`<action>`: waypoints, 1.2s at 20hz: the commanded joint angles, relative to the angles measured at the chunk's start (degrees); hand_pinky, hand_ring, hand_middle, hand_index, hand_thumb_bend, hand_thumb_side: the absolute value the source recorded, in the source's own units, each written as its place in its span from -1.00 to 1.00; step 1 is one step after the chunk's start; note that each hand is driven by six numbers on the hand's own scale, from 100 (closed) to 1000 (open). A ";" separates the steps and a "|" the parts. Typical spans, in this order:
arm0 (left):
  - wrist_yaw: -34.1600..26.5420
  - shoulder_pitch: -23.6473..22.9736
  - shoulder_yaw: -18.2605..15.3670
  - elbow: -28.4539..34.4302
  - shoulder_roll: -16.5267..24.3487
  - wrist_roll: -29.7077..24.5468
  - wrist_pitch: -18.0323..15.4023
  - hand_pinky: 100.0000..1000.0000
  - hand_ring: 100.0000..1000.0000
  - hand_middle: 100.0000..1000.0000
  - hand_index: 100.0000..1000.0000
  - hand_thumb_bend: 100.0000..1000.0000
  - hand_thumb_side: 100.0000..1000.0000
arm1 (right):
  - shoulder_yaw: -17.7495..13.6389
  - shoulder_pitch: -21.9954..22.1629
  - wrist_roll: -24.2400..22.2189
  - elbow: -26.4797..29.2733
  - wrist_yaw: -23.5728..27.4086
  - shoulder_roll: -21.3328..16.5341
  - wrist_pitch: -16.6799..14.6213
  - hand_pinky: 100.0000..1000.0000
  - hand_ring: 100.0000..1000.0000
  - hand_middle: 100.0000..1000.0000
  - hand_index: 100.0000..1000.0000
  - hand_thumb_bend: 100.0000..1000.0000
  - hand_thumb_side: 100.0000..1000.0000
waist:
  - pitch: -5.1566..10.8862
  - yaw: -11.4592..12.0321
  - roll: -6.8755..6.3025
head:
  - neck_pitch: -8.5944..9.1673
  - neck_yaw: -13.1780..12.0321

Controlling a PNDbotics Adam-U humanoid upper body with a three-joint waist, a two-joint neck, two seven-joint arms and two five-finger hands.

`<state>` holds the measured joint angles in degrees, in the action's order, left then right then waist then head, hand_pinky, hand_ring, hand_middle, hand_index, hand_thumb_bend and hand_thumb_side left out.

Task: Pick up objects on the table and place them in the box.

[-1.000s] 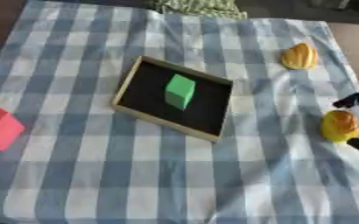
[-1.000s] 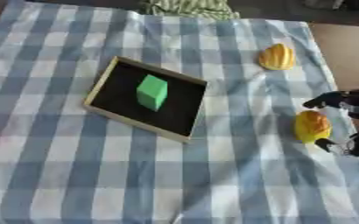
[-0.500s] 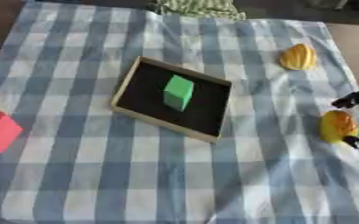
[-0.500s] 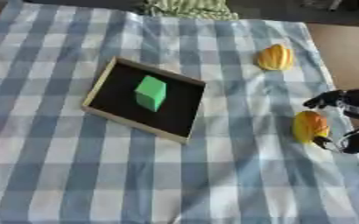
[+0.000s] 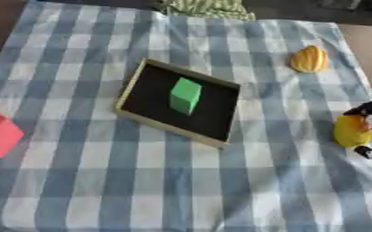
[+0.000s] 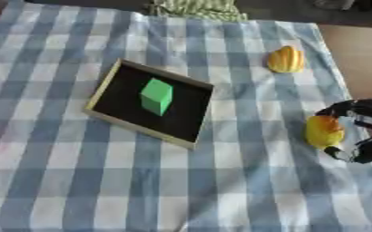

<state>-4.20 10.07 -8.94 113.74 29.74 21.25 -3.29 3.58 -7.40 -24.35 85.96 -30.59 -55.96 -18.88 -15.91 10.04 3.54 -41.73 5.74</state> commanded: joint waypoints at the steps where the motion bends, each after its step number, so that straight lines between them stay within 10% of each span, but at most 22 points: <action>1: -0.11 0.39 -0.19 0.86 0.95 0.02 -0.15 0.99 0.49 0.31 0.64 -1.00 0.14 | -0.52 -0.60 1.34 0.13 0.97 -1.05 0.20 0.66 0.50 0.32 0.63 -0.86 -0.72 | 0.55 0.00 -0.56 | 0.64 0.09; 10: 0.06 0.18 -0.41 0.86 0.82 0.16 0.03 0.99 0.49 0.31 0.64 -1.00 0.15 | -2.18 -0.04 12.37 2.57 5.22 -1.57 3.28 0.54 0.18 -0.14 0.24 -1.00 -0.80 | 0.65 -0.13 -0.40 | 0.40 -0.25; 16: 0.28 0.20 -0.44 0.86 1.06 0.22 -0.15 0.99 0.50 0.31 0.64 -1.00 0.14 | -5.65 -1.81 17.32 14.27 6.08 -4.13 2.79 0.53 0.08 -0.20 0.18 -0.84 -0.84 | 0.77 -0.25 -0.30 | -0.45 -0.54; 24: 0.12 0.66 0.08 0.86 1.14 -0.31 -0.25 0.99 0.50 0.31 0.64 -1.00 0.14 | -0.65 -15.35 14.57 27.86 12.00 -6.96 2.42 0.52 0.04 -0.22 0.16 -0.81 -0.90 | 0.95 0.76 -0.02 | -1.41 0.77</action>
<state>-4.10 10.15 -8.79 113.74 29.71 21.18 -3.47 2.60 -21.98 -9.05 111.76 -19.93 -60.78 -16.41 -15.91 10.86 3.55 -42.82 6.24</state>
